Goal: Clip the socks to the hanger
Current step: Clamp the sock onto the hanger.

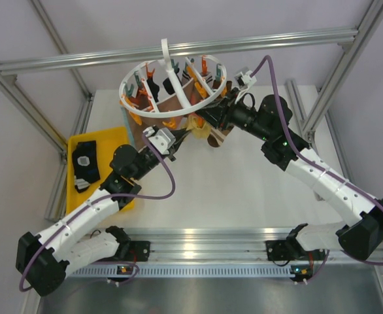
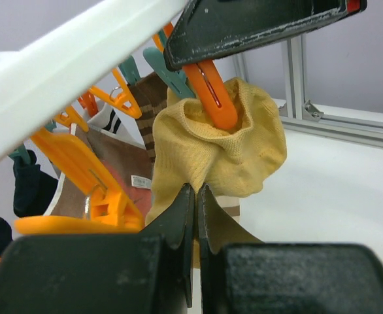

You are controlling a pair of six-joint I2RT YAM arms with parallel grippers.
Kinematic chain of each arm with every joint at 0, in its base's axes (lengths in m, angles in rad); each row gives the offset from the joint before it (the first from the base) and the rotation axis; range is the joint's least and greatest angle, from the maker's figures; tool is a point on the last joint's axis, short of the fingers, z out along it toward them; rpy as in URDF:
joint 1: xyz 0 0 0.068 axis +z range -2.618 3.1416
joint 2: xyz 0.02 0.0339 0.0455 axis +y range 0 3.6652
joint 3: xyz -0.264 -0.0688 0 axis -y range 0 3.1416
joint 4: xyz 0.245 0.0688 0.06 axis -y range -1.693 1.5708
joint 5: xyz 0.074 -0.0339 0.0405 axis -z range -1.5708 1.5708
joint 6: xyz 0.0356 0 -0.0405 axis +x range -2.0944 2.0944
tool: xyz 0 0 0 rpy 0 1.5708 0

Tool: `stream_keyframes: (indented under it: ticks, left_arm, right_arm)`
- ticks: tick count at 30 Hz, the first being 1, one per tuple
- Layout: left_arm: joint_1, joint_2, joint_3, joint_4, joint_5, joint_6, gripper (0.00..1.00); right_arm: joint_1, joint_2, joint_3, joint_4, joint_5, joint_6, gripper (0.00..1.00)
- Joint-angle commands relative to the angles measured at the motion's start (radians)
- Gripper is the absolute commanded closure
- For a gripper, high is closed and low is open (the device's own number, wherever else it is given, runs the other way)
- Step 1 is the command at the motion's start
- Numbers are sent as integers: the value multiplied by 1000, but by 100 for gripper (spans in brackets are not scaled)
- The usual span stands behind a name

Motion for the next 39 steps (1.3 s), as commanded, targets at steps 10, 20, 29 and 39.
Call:
stream_keyframes:
  ticks: [10, 20, 29, 39]
  left_arm:
    - [-3, 11, 68, 48, 36, -25, 100]
    - [-3, 18, 105, -50, 48, -39, 82]
    - [-3, -113, 90, -284, 45, -68, 68]
    - [-3, -291, 74, -508, -68, -151, 58]
  right_arm:
    - [-14, 19, 13, 21, -29, 26, 64]
    - [-33, 9, 22, 14, -43, 26, 53]
    - [-126, -4, 15, 17, -78, 25, 54]
    - [-198, -48, -25, 10, -139, -79, 50]
